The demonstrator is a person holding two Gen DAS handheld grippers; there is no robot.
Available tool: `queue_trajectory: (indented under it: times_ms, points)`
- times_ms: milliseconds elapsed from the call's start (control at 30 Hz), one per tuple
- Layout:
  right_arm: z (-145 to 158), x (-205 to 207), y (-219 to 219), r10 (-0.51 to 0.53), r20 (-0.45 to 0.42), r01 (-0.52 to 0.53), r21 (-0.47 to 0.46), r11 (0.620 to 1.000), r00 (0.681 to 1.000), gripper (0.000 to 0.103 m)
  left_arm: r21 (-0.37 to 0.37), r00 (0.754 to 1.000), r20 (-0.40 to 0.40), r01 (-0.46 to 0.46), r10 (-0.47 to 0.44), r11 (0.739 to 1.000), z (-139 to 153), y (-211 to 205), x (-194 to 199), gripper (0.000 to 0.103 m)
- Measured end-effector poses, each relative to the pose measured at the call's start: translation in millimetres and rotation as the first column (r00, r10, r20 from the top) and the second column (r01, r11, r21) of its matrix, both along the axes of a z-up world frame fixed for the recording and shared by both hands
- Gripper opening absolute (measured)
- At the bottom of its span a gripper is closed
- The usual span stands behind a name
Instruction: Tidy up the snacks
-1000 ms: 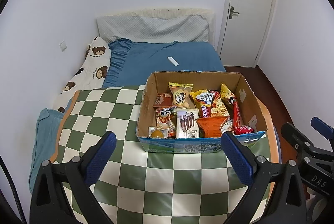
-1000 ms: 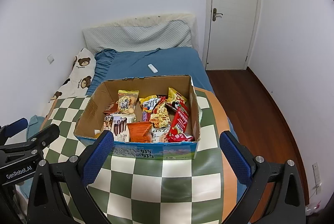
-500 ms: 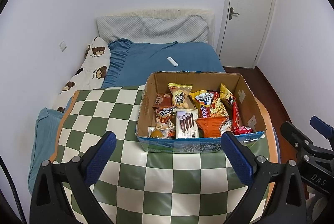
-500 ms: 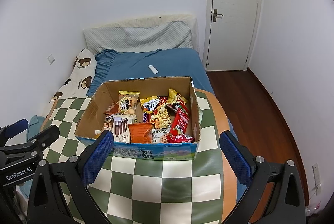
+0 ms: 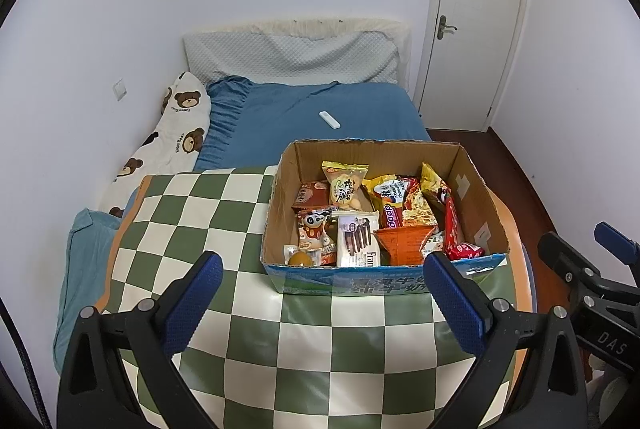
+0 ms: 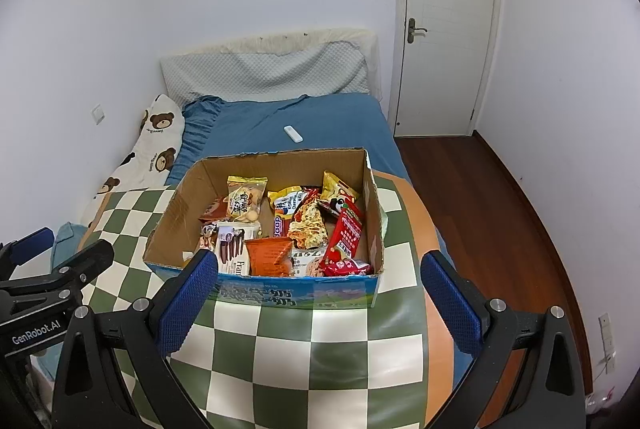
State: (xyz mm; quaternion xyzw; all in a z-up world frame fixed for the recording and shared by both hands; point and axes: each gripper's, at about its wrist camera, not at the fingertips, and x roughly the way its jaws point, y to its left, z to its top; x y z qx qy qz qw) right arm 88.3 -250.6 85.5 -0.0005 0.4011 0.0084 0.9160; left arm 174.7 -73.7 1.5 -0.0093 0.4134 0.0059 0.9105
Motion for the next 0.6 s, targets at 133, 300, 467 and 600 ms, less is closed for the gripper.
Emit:
queue_trajectory:
  times_ms: [133, 300, 467, 600]
  points:
    - [0.1, -0.1, -0.3, 0.0, 0.0, 0.0, -0.001, 1.0, 1.0, 0.103, 0.001, 1.0, 0.001, 0.001, -0.001, 1.0, -0.2, 0.4, -0.4, 0.103]
    - [0.3, 0.0, -0.4, 0.001, 0.003, -0.001, 0.002, 1.0, 1.0, 0.103, 0.001, 1.0, 0.001, -0.001, 0.001, 1.0, 0.6, 0.2, 0.5, 0.103]
    - [0.7, 0.0, 0.4, 0.002, 0.001, -0.002, 0.001, 1.0, 1.0, 0.103, -0.003, 1.0, 0.001, 0.001, -0.001, 1.0, 0.0, 0.9, -0.9, 0.103]
    - [1.8, 1.9, 1.6, 0.006, 0.0, -0.006, 0.002, 1.0, 1.0, 0.103, 0.0, 1.0, 0.012, 0.0, 0.0, 1.0, 0.7, -0.2, -0.2, 0.103]
